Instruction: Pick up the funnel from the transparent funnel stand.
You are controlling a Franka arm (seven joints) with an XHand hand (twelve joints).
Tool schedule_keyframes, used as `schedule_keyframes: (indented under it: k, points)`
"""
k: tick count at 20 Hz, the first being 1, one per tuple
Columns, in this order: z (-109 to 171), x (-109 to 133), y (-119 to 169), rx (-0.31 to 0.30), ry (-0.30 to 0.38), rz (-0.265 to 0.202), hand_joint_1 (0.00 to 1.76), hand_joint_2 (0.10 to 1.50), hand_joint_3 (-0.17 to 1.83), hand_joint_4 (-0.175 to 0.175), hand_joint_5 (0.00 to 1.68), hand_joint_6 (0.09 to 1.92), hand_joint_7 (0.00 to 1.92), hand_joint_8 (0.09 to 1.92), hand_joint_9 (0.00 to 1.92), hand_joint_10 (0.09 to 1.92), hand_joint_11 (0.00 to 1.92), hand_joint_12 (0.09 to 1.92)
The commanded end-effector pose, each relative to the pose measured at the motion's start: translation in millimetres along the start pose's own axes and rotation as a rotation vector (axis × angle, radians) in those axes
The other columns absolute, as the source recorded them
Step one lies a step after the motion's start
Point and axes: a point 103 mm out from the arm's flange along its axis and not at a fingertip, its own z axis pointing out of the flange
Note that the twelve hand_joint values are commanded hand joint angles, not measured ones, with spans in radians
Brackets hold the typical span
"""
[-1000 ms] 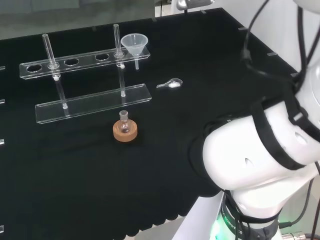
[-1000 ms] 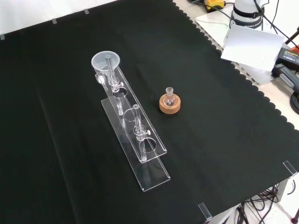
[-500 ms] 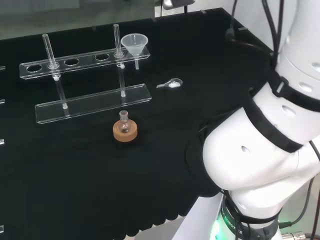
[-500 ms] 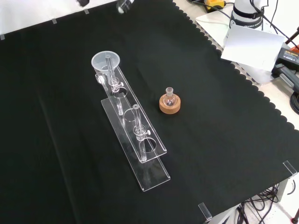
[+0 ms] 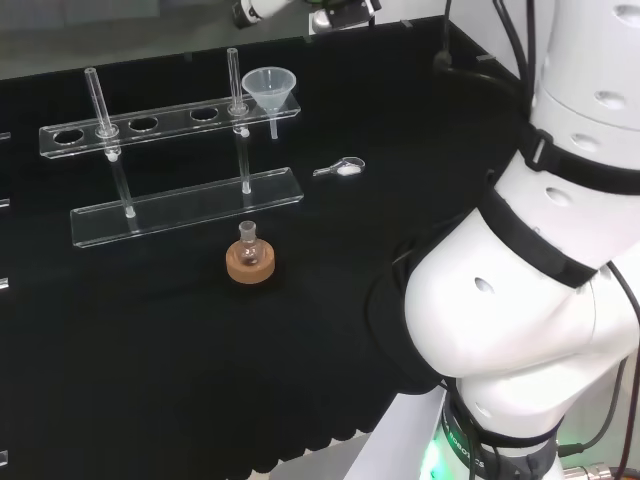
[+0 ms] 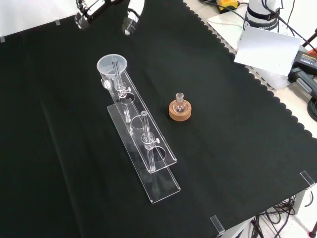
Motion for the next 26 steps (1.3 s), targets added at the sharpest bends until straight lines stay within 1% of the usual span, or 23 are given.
schedule_keyframes:
  k: [1, 4, 8, 12, 15, 18, 26]
  points:
    - [20, 4, 27, 0.065, -0.044, -0.017, 0.26, 0.95, 0.28, 0.008, 0.19, 0.09, 0.01, 0.42, 0.11, 0.66, 0.00, 1.30]
    - [27, 1, 32, 0.106, -0.054, -0.013, 0.33, 0.91, 0.26, 0.009, 0.18, 0.09, 0.00, 0.38, 0.10, 0.67, 0.00, 1.31]
    - [34, -3, 39, 0.166, -0.046, -0.021, 0.44, 0.84, 0.23, 0.009, 0.15, 0.09, 0.00, 0.25, 0.07, 0.68, 0.00, 1.32]
    - [40, -6, 43, 0.221, -0.025, -0.037, 0.47, 0.79, 0.20, 0.006, 0.12, 0.09, 0.00, 0.20, 0.04, 0.72, 0.00, 1.46]
    - [44, -5, 44, 0.249, -0.013, -0.043, 0.46, 0.77, 0.19, 0.004, 0.08, 0.09, 0.00, 0.15, 0.02, 0.77, 0.02, 1.53]
    - [48, -2, 44, 0.262, -0.018, -0.046, 0.45, 0.76, 0.19, 0.005, 0.04, 0.09, 0.00, 0.09, 0.00, 0.80, 0.05, 1.56]
    - [57, 3, 47, 0.256, -0.046, -0.042, 0.49, 0.74, 0.18, 0.002, 0.02, 0.09, 0.00, 0.09, 0.00, 0.80, 0.07, 1.57]
